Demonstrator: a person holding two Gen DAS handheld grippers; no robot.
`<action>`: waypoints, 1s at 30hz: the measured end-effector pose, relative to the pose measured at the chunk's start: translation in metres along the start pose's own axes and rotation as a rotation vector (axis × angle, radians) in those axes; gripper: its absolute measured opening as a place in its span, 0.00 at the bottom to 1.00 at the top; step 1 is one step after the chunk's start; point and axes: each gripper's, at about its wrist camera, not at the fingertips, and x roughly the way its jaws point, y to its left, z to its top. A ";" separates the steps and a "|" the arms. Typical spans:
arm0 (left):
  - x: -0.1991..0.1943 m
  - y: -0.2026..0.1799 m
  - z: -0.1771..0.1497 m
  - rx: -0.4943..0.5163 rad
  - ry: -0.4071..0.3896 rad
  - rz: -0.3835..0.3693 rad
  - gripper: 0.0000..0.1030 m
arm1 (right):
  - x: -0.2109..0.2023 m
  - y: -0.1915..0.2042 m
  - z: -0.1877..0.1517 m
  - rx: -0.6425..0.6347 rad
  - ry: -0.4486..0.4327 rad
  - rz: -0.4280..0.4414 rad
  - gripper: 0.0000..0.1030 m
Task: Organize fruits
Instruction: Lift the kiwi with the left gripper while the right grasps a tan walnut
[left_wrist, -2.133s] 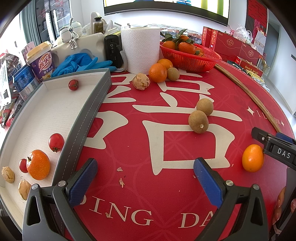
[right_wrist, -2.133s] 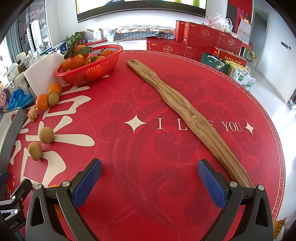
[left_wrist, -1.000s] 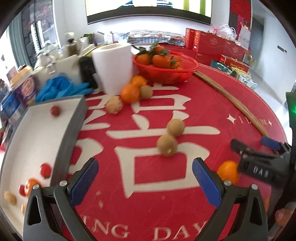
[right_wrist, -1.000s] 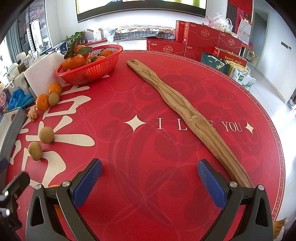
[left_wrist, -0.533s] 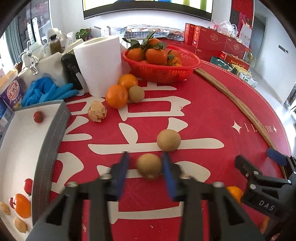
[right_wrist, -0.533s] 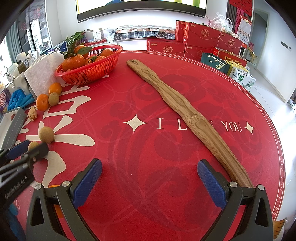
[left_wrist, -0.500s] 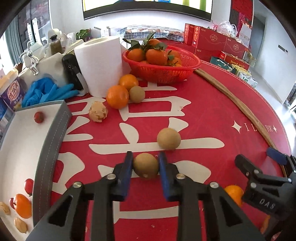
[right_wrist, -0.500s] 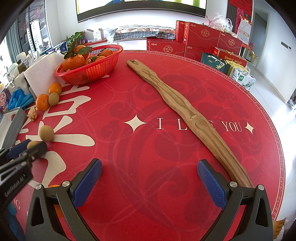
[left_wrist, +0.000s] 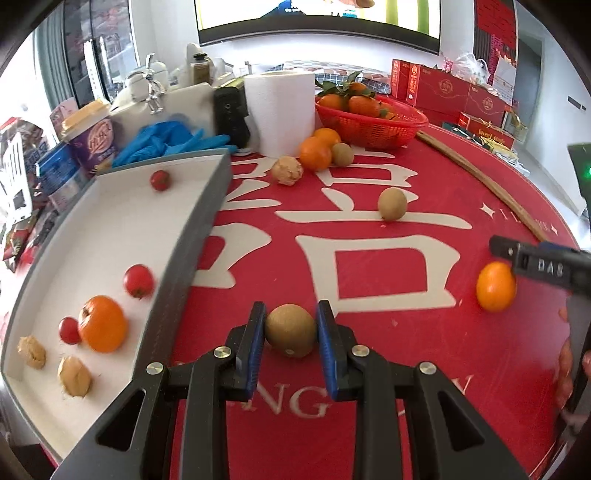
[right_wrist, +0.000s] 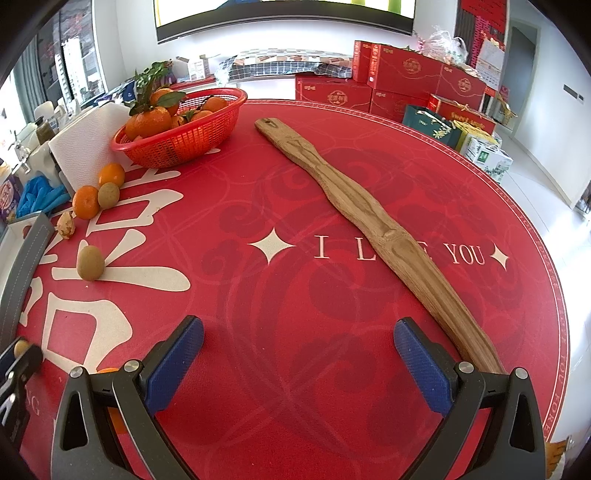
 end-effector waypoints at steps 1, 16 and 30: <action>0.000 0.002 0.000 -0.007 0.002 -0.008 0.29 | 0.000 0.001 0.001 -0.008 0.005 0.007 1.00; -0.002 0.004 -0.002 -0.025 0.003 -0.023 0.29 | 0.000 0.123 0.082 -0.094 0.108 0.455 1.00; -0.001 0.004 -0.002 -0.025 0.003 -0.024 0.29 | 0.038 0.216 0.082 -0.268 0.162 0.358 0.40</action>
